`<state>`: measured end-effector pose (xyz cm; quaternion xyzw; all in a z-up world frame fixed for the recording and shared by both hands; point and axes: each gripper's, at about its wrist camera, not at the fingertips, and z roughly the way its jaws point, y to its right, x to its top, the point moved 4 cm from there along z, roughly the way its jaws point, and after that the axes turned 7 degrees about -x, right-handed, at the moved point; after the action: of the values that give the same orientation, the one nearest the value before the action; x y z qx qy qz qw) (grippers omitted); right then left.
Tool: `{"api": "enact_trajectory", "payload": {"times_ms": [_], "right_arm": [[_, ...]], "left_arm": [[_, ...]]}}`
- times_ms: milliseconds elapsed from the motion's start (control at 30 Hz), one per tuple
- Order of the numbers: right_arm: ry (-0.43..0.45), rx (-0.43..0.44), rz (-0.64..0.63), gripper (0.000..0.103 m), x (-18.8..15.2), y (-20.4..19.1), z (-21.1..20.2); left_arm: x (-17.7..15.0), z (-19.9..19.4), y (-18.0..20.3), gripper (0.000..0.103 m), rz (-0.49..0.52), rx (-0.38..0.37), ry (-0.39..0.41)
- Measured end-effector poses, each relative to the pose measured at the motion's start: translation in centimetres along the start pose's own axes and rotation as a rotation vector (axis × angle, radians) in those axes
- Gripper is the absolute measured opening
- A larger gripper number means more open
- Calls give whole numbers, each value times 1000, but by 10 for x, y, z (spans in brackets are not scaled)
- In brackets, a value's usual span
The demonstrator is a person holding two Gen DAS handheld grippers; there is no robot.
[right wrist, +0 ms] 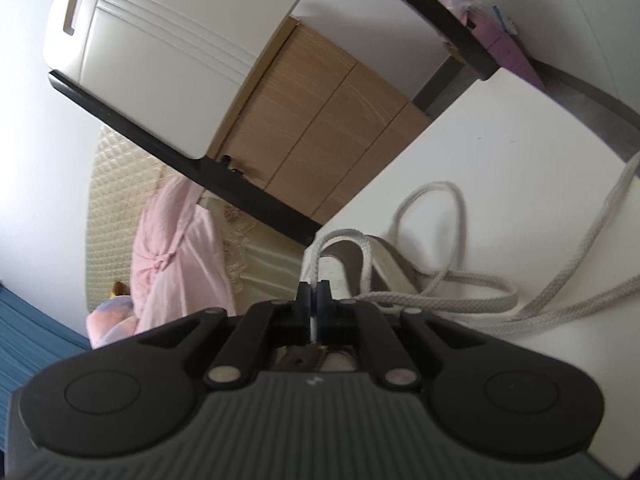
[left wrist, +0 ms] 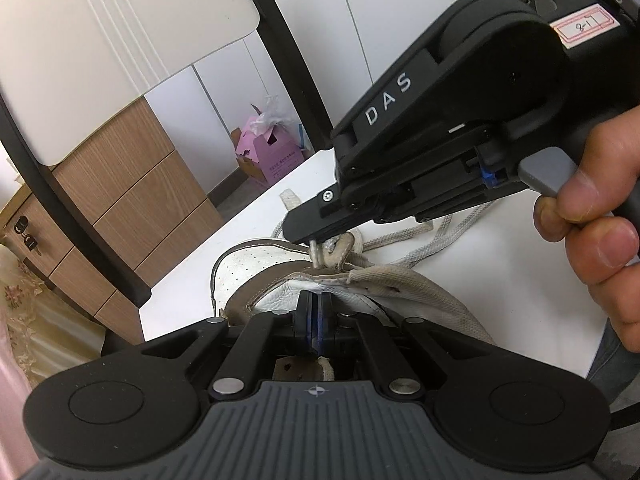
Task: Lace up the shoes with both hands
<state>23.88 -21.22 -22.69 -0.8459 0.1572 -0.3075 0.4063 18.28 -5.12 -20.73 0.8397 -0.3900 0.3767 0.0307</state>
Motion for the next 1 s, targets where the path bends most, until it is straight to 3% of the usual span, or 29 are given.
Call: {"api": "enact_trajectory", "payload": {"times_ms": [500,1000], "right_arm": [[11,-18,-148,3,-5,-15,-5],[-18,-19,-200,3,-6,-17,-6]], "left_arm": [[0,1,0,1,-7,2,1],[2,1,3,5,-12,8,-2]]}}
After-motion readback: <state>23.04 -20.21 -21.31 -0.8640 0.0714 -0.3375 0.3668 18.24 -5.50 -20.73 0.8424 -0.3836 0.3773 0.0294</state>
